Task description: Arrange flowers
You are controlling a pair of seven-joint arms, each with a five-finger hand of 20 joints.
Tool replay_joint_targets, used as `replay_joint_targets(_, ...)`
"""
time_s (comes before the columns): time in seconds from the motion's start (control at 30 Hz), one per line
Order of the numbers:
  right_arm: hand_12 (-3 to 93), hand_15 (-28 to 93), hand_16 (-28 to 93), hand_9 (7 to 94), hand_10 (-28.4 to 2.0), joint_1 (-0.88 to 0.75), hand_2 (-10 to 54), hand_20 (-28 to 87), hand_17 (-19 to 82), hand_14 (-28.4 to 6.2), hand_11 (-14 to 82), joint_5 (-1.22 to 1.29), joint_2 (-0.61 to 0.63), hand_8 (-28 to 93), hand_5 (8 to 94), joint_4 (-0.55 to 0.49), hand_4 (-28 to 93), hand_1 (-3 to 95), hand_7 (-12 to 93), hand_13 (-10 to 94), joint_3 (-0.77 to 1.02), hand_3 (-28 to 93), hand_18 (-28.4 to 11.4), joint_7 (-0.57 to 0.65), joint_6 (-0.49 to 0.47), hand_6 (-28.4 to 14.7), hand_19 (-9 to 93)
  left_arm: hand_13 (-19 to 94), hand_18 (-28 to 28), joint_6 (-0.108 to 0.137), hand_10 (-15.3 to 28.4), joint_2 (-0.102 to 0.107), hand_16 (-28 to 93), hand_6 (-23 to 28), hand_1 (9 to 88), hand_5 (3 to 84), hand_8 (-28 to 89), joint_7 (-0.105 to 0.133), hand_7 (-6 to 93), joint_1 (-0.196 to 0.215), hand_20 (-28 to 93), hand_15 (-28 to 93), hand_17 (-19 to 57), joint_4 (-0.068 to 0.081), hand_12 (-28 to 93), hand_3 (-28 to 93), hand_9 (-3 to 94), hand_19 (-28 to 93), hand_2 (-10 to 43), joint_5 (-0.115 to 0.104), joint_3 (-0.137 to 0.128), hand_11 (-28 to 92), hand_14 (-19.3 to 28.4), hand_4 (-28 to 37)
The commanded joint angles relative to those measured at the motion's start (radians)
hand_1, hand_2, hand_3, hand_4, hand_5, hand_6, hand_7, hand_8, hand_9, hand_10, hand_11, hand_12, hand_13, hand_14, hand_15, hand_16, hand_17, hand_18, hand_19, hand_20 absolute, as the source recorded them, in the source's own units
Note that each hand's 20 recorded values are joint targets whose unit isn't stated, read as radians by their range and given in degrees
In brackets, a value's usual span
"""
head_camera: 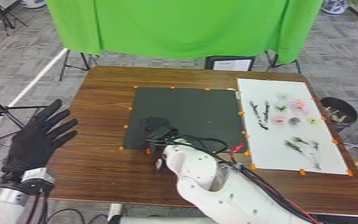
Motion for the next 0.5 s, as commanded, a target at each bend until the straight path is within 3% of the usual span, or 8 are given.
replay_joint_targets(0.03,60.9,88,44,89.4,-5.2,0.021,-9.5,74,50,-7.9,75.5,-0.037,-0.020,21,78.0,0.036,1,32.1,51,83,-0.005,93,-23.3,0.028,-0.007,-6.9,93,18,23.5,-0.014,10.5,0.010,2,2.4,22.9,23.5,-10,-0.016,17.3,-0.017,9,21,-11.0,0.008,21,66,21.5,37,-9.1,0.009,0.019,12,15.4,-28.3)
replay_joint_targets(0.2,61.5,87,44,87.3,-5.6,0.009,-9.5,73,48,-8.0,74.3,-0.070,-0.017,23,74.9,0.031,-9,34.2,51,81,0.007,93,-22.9,0.038,-0.074,-4.8,93,18,23.5,-0.009,10.5,0.002,2,2.4,22.7,23.5,-10,-0.014,17.3,-0.007,9,21,-11.1,0.003,20,66,21.5,37,-9.0,0.008,0.014,12,15.3,-28.3)
replay_joint_targets(0.33,62.5,87,45,85.9,-5.8,0.014,-9.1,72,46,-8.2,74.3,-0.115,-0.006,23,72.3,0.003,-13,34.0,52,80,0.013,93,-23.0,0.053,-0.050,-3.1,93,17,23.6,-0.006,10.5,-0.004,2,2.4,22.8,23.5,-10,-0.008,17.3,0.003,9,22,-11.1,-0.002,20,66,21.5,37,-8.9,0.011,0.008,12,15.4,-28.3)
replay_joint_targets(0.5,64.9,87,46,84.4,-6.3,0.005,-7.7,72,45,-8.9,74.3,-0.026,0.022,23,69.6,-0.128,-15,27.1,53,78,0.100,89,-23.5,0.079,-0.095,-2.6,93,17,23.6,0.002,10.6,-0.022,2,2.4,22.7,23.5,-10,-0.005,17.3,0.035,9,22,-11.1,-0.015,21,66,21.5,37,-8.7,0.013,-0.009,12,15.4,-28.3)
